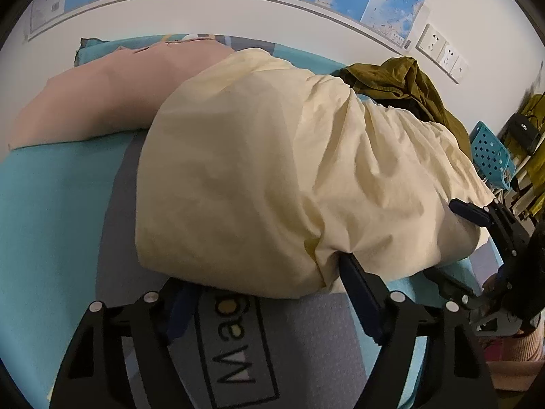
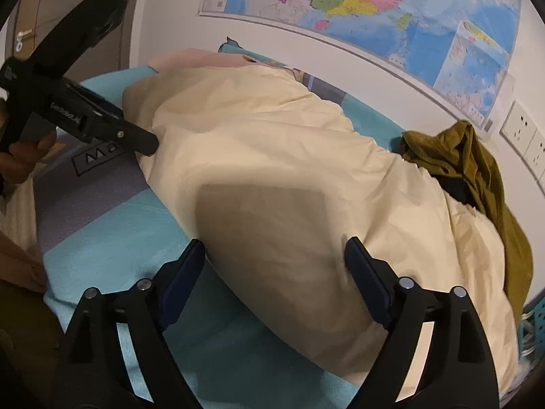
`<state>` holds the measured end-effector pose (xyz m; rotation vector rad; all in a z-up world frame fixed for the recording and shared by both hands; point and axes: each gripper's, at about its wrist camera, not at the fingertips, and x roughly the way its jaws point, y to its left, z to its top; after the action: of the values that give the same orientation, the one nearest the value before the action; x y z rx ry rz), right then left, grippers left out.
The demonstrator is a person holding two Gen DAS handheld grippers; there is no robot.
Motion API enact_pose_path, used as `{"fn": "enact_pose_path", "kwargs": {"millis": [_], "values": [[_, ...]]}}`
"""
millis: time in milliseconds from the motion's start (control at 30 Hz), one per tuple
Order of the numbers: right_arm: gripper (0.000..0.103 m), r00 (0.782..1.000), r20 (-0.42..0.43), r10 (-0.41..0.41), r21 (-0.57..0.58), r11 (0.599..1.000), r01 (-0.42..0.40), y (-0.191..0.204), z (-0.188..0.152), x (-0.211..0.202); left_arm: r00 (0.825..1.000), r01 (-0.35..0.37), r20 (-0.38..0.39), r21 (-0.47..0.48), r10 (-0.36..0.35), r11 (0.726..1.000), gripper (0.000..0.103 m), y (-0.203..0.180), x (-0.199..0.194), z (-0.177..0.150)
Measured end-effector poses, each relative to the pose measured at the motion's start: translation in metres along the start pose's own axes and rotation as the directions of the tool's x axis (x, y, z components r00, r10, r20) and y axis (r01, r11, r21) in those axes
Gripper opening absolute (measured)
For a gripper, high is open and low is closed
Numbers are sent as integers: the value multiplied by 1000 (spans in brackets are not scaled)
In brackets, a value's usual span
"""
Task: Fold large clothes
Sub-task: 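Press the folded shirt into a neat roll with both open grippers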
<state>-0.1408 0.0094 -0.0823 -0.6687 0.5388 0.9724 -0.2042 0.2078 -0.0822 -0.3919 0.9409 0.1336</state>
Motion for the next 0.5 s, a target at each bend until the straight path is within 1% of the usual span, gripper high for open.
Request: {"fn": "enact_pose_path", "kwargs": {"millis": [100, 167, 200, 233, 267, 300, 333, 367, 433, 467, 500], "values": [[85, 1000, 2, 0, -56, 998, 0, 8, 6, 3, 1000, 28, -5, -26, -29, 999, 72, 3, -1, 4], [82, 1000, -6, -27, -109, 994, 27, 16, 10, 10, 999, 46, 3, -35, -46, 998, 72, 4, -4, 5], [76, 999, -4, -39, -128, 991, 38, 19, 12, 13, 999, 52, 8, -39, -51, 998, 72, 4, -6, 6], [70, 999, -2, -32, -124, 992, 32, 17, 15, 14, 998, 66, 13, -54, -66, 996, 72, 6, -8, 6], [66, 1000, 0, -8, -101, 995, 8, 11, 18, 13, 996, 86, 14, -73, -85, 994, 73, 9, -9, 6], [55, 1000, 4, 16, -70, 997, -16, 4, 21, 11, 995, 105, 11, -88, -104, 991, 76, 11, -10, 5], [50, 998, 11, 58, -15, 998, -57, -7, 25, 8, 992, 125, 8, -96, -125, 988, 80, 12, -10, 4], [48, 996, 18, 86, 31, 996, -86, -16, 29, 6, 988, 151, 8, -101, -151, 983, 81, 12, -12, 1], [42, 989, 45, 138, 149, 978, -144, -37, 36, 2, 980, 200, 24, -89, -199, 976, 81, 6, -17, -4], [42, 987, 48, 151, 171, 973, -157, -40, 37, 1, 972, 232, 35, -68, -230, 970, 83, 1, -20, -7], [42, 986, 52, 159, 186, 968, -166, -43, 39, 1, 965, 260, 36, -55, -259, 964, 88, -4, -21, -8]]}}
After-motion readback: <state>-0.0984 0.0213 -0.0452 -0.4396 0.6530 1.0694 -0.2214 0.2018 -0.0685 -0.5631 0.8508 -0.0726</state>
